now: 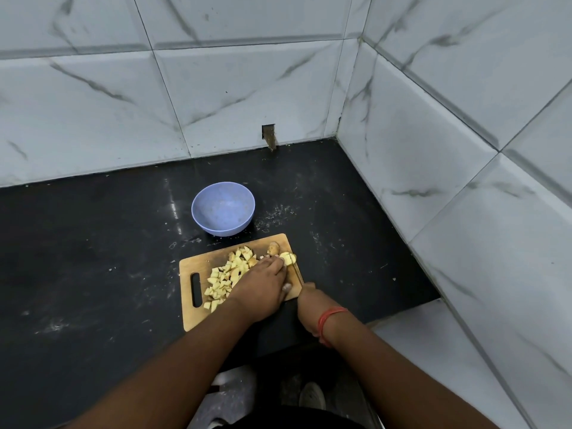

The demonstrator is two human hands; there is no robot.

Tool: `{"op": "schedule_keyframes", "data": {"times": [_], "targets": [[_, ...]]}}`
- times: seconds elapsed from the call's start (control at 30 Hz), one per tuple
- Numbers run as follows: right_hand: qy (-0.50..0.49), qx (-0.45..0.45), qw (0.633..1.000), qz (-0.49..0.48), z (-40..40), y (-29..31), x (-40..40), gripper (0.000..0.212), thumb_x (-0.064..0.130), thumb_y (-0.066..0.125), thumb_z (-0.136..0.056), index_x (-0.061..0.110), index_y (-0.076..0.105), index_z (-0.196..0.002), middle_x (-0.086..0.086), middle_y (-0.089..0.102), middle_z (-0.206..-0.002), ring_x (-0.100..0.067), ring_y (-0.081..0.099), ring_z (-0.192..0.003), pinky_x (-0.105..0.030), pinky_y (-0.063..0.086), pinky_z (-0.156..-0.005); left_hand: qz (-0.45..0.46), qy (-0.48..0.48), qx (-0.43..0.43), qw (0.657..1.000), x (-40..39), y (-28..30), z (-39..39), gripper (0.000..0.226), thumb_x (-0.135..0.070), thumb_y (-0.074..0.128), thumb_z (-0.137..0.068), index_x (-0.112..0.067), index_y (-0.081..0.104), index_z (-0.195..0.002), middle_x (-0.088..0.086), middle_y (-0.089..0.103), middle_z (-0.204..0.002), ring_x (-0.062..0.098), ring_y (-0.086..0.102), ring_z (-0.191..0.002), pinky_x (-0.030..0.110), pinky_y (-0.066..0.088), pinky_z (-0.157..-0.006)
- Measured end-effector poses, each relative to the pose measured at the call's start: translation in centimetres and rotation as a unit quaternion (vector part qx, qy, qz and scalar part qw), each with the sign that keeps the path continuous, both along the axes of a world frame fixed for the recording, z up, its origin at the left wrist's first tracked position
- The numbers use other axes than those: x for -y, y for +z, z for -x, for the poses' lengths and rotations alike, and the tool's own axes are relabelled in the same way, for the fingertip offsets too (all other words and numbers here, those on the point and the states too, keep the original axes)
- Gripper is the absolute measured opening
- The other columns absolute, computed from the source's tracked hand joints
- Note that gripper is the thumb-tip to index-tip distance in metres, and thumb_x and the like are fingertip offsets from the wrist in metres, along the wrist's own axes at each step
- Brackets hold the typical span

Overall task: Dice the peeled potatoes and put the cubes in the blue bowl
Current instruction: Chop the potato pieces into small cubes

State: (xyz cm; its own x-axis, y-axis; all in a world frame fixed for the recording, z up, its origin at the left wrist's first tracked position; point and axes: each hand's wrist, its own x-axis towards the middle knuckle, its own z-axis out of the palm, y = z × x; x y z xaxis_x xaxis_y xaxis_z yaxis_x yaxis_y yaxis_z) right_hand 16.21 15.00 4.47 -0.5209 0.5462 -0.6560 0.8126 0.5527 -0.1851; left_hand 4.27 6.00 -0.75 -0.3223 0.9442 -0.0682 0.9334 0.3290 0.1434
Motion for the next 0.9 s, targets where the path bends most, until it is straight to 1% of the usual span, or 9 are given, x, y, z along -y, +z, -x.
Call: {"op": "schedule_keyframes", "data": {"times": [0.1, 0.3, 0.4, 0.43, 0.5, 0.57, 0.63, 0.83, 0.9], "targets": [[-0.022, 0.018, 0.999, -0.016, -0.7, -0.6, 0.4, 0.036, 0.011, 0.032, -0.099, 0.006, 0.036, -0.135, -0.017, 0.053, -0.134, -0.028, 0.054, -0.123, -0.036, 0.041, -0.099, 0.0, 0.009, 0.005, 1.0, 0.0, 0.1, -0.2, 0.056, -0.04, 0.036, -0.106, -0.004, 0.045, -0.147, 0.009, 0.042, -0.148, 0.027, 0.032, -0.145, 0.036, 0.014, -0.125], [-0.018, 0.038, 0.999, 0.01, -2.4, -0.9, 0.5, 0.03, 0.012, 0.037, -0.099, 0.006, 0.039, -0.129, -0.016, 0.057, -0.129, -0.028, 0.058, -0.118, -0.038, 0.045, -0.095, 0.008, 0.008, 0.004, 1.0, 0.3, -0.1, -0.2, 0.059, -0.042, 0.035, -0.106, -0.005, 0.039, -0.151, 0.009, 0.034, -0.156, 0.026, 0.026, -0.148, 0.036, 0.012, -0.126], [0.005, 0.035, 0.999, 0.033, -3.1, -0.1, 0.2, 0.033, 0.007, 0.052, -0.095, 0.004, 0.039, -0.125, -0.017, 0.061, -0.118, -0.031, 0.064, -0.104, -0.039, 0.052, -0.064, 0.012, 0.008, 0.008, 1.0, 0.4, 0.0, -0.2, 0.059, -0.042, 0.036, -0.106, -0.006, 0.037, -0.153, 0.009, 0.032, -0.158, 0.026, 0.025, -0.149, 0.035, 0.013, -0.126], [-0.002, 0.014, 0.999, 0.038, -3.3, 0.1, 0.1, 0.029, 0.008, 0.052, -0.095, 0.005, 0.04, -0.121, -0.017, 0.061, -0.115, -0.031, 0.064, -0.099, -0.036, 0.049, -0.053, 0.014, 0.007, 0.008, 1.0, 0.4, 0.0, -0.2, 0.059, -0.041, 0.036, -0.106, -0.006, 0.036, -0.153, 0.008, 0.032, -0.158, 0.027, 0.025, -0.149, 0.035, 0.013, -0.126], [-0.04, -0.04, 0.998, 0.035, -3.2, 0.5, -0.1, 0.016, 0.012, 0.047, -0.098, 0.01, 0.039, -0.111, -0.016, 0.06, -0.112, -0.032, 0.064, -0.095, -0.035, 0.046, -0.043, 0.015, 0.004, 0.008, 1.0, 0.5, 0.0, 0.1, 0.059, -0.04, 0.037, -0.106, -0.005, 0.036, -0.153, 0.008, 0.033, -0.157, 0.027, 0.027, -0.148, 0.036, 0.016, -0.125], [-0.058, -0.059, 0.996, 0.037, -2.6, 1.1, 0.0, 0.014, 0.011, 0.045, -0.097, 0.011, 0.039, -0.109, -0.015, 0.059, -0.113, -0.034, 0.063, -0.094, -0.041, 0.053, -0.046, 0.021, -0.001, 0.009, 1.0, 0.4, -0.2, 0.3, 0.059, -0.039, 0.037, -0.105, -0.005, 0.037, -0.153, 0.008, 0.034, -0.156, 0.027, 0.029, -0.147, 0.038, 0.018, -0.125], [-0.043, -0.065, 0.997, 0.029, -1.7, 1.6, 0.0, 0.016, 0.009, 0.042, -0.097, 0.009, 0.042, -0.113, -0.016, 0.059, -0.113, -0.034, 0.064, -0.094, -0.044, 0.058, -0.059, 0.021, -0.006, 0.009, 1.0, 0.4, -0.3, 0.5, 0.058, -0.039, 0.037, -0.105, -0.004, 0.038, -0.152, 0.008, 0.035, -0.154, 0.027, 0.03, -0.146, 0.039, 0.02, -0.124], [-0.02, -0.038, 0.999, 0.021, 0.6, 1.7, 0.1, 0.033, 0.002, 0.043, -0.094, 0.003, 0.041, -0.127, -0.019, 0.055, -0.127, -0.034, 0.06, -0.11, -0.04, 0.053, -0.086, 0.015, -0.008, 0.016, 1.0, 0.5, -0.3, 0.7, 0.056, -0.038, 0.04, -0.104, -0.004, 0.041, -0.149, 0.008, 0.037, -0.151, 0.028, 0.031, -0.145, 0.039, 0.022, -0.123], [-0.026, -0.027, 0.999, 0.023, 1.0, 1.8, 0.1, 0.034, 0.0, 0.042, -0.094, 0.004, 0.04, -0.127, -0.02, 0.054, -0.127, -0.034, 0.06, -0.109, -0.04, 0.053, -0.085, 0.009, -0.006, 0.02, 1.0, 0.6, -0.2, 0.6, 0.055, -0.037, 0.04, -0.104, -0.004, 0.043, -0.149, 0.009, 0.038, -0.151, 0.029, 0.032, -0.145, 0.039, 0.023, -0.123]]}}
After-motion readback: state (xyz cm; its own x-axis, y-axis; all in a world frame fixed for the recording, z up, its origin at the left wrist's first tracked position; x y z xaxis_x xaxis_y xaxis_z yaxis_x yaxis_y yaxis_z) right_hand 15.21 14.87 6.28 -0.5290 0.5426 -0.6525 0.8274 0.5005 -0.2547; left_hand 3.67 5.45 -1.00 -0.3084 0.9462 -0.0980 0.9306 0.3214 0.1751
